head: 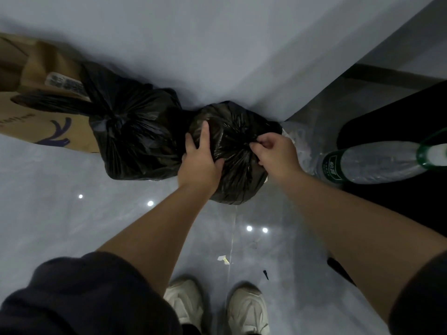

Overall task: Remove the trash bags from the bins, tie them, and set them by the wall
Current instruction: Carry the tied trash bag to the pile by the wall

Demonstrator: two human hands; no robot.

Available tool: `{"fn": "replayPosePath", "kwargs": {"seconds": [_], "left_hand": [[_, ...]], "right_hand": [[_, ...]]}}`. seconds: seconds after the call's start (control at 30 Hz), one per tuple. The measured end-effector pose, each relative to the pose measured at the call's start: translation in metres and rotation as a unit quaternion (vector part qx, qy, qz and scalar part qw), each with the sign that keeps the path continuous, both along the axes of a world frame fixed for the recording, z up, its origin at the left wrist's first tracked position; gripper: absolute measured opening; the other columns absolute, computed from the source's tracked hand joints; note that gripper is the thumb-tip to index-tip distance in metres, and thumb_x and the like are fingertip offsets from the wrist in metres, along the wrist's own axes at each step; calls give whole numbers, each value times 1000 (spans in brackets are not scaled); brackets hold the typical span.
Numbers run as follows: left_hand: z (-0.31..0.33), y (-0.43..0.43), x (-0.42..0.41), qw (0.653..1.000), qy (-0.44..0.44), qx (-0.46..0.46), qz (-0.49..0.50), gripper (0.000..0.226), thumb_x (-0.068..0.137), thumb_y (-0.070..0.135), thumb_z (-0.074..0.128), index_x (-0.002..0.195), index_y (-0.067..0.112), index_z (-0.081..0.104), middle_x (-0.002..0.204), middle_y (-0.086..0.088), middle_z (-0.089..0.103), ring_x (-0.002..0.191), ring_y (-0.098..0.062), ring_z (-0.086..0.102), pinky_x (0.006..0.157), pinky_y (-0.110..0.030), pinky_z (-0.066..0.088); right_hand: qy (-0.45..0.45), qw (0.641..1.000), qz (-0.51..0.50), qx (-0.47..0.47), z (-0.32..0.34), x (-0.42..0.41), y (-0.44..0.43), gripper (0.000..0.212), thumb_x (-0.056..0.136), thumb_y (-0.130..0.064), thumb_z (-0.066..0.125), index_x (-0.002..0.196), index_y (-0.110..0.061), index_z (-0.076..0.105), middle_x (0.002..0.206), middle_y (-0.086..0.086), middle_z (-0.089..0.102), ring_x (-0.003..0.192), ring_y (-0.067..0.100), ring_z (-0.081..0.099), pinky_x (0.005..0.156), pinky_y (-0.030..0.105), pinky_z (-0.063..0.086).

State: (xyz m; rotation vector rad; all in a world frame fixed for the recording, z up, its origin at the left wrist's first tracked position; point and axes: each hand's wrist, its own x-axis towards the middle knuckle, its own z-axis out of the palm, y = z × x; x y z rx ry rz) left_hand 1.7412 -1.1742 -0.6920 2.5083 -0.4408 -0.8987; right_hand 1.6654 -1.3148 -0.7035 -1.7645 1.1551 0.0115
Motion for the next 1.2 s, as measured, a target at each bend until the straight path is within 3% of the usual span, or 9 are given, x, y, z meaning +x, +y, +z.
{"fn": "replayPosePath", "kwargs": {"seconds": [0.17, 0.3, 0.4, 0.5, 0.63, 0.73, 0.93, 1.07, 1.2], "left_hand": [[10, -8, -6, 986, -124, -26, -105, 91, 83, 26, 66, 149, 36, 4, 159, -7, -1, 145, -32, 7, 109, -54, 33], [5, -24, 1, 949, -184, 42, -254, 80, 83, 33, 65, 147, 36, 17, 159, -8, 1, 146, -35, -5, 113, -63, 13], [-7, -28, 12, 915, -250, 47, -312, 59, 80, 32, 66, 134, 27, 43, 149, -12, 29, 142, -36, 15, 110, -65, 14], [-17, -31, 20, 884, -328, -33, -332, 28, 76, 19, 57, 103, 17, 64, 108, -11, 59, 107, -34, 54, 96, -56, 39], [-7, -32, 26, 862, -351, -128, -341, 31, 73, 11, 35, 86, 12, 63, 75, -6, 62, 76, -30, 60, 70, -37, 46], [10, -23, 33, 863, -350, -139, -337, 28, 70, 9, 35, 86, 11, 59, 64, -5, 58, 64, -29, 59, 60, -32, 44], [45, -15, 51, 868, -384, -109, -296, 27, 66, 4, 46, 91, 7, 55, 68, -9, 61, 63, -31, 59, 55, -33, 43], [35, -26, 47, 883, -370, -60, -284, 32, 61, -1, 62, 92, 5, 57, 74, -12, 63, 69, -33, 60, 58, -36, 43], [5, -31, 34, 896, -342, -7, -283, 30, 72, 4, 59, 102, 7, 56, 90, -12, 63, 87, -34, 59, 71, -41, 44]], "right_hand": [[-31, 989, -131, 62, 4, -6, -18, 17, 89, -10, 54, 79, -20, 63, 81, 1, 63, 70, 10, 60, 54, 21, 52], [53, 987, -152, -5, -23, -5, -43, 18, 87, -10, 53, 95, -21, 65, 101, 7, 68, 90, 27, 66, 82, 42, 57], [92, 989, -112, -11, -47, 4, -56, 29, 88, -7, 56, 116, -13, 62, 116, 11, 64, 104, 29, 62, 95, 43, 51], [133, 983, -125, 10, -68, 13, -65, 29, 91, -3, 53, 118, -3, 60, 124, 15, 60, 112, 30, 57, 102, 36, 45], [141, 982, -128, 13, -65, 9, -62, 27, 91, 1, 46, 113, 3, 63, 115, 17, 63, 103, 27, 58, 92, 30, 46], [74, 991, -107, -23, -36, -4, -59, 18, 88, -7, 50, 97, -14, 64, 99, 16, 66, 90, 30, 62, 86, 42, 53], [29, 944, -309, -112, 6, -37, -77, 25, 87, -8, 46, 108, -12, 59, 105, 17, 64, 91, 32, 63, 83, 39, 56], [-55, 882, -469, -12, -5, -37, -88, 35, 88, 6, 38, 118, -6, 53, 81, 7, 54, 63, 17, 58, 61, 24, 57], [-65, 895, -439, -30, -25, -25, -95, 27, 89, 4, 45, 103, -11, 62, 84, 6, 60, 71, 16, 61, 67, 23, 56]]}}
